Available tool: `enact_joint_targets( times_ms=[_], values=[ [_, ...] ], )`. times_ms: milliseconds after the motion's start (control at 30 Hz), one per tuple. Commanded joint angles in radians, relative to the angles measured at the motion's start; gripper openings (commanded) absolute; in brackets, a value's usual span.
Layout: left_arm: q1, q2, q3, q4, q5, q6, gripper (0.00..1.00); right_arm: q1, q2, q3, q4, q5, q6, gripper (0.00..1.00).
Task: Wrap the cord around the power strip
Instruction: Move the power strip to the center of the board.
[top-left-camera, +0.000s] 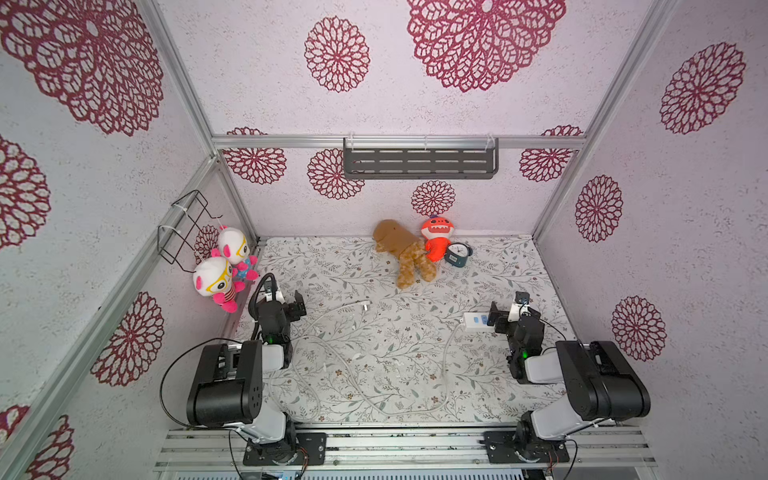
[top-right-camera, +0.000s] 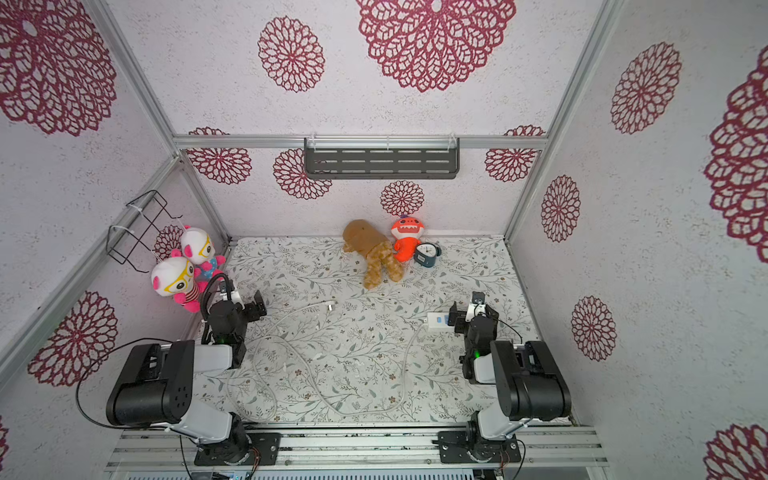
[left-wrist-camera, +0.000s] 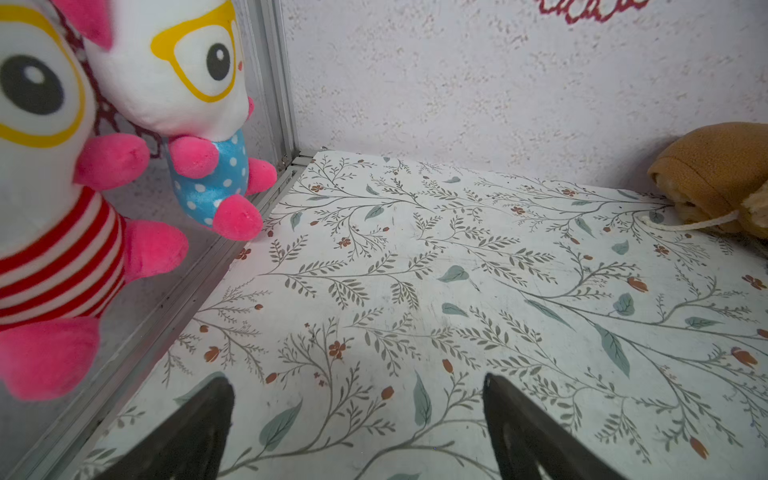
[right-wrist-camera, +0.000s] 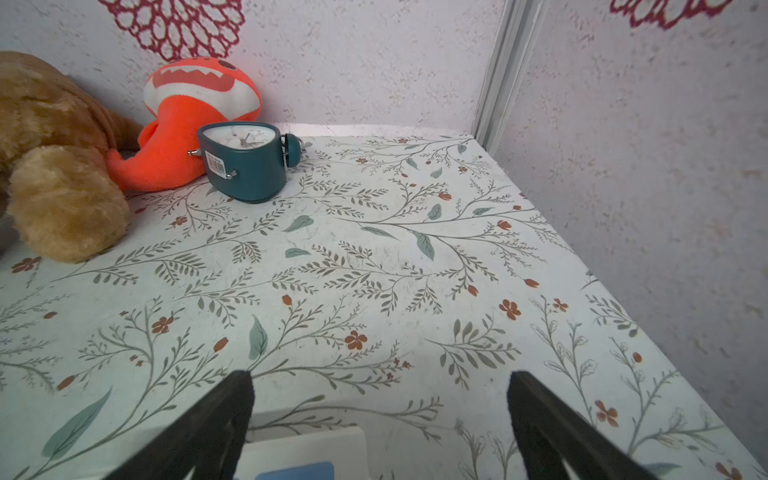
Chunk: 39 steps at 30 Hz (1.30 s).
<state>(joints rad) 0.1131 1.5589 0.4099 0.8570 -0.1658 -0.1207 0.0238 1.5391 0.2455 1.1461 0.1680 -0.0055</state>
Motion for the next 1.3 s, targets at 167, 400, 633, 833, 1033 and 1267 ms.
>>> enact_joint_targets(
  times_ms=[167, 400, 633, 833, 1033, 1267],
  values=[
    [0.009, -0.008, 0.020, 0.002, 0.009, -0.002, 0.97, -0.004, -0.004, 0.021, 0.026, -0.005, 0.016, 0.99],
    [0.010, -0.005, 0.023, -0.003, 0.010, -0.004, 0.97, -0.004, -0.003, 0.022, 0.023, -0.007, 0.018, 0.99],
    [0.011, -0.009, 0.018, 0.004, 0.011, -0.004, 0.97, -0.004, -0.008, 0.019, 0.029, 0.003, 0.018, 0.99],
    [-0.006, -0.183, 0.115, -0.305, 0.075, 0.028, 0.99, -0.003, -0.242, 0.133, -0.367, 0.122, 0.069, 0.99],
    [-0.229, -0.289, 0.352, -0.705, 0.098, 0.104, 0.95, -0.001, -0.485, 0.363, -0.943, 0.099, 0.127, 0.99],
    [-0.622, -0.173, 0.522, -0.718, 0.238, 0.144, 0.98, -0.002, -0.624, 0.490, -1.216, -0.005, 0.061, 0.99]
  ],
)
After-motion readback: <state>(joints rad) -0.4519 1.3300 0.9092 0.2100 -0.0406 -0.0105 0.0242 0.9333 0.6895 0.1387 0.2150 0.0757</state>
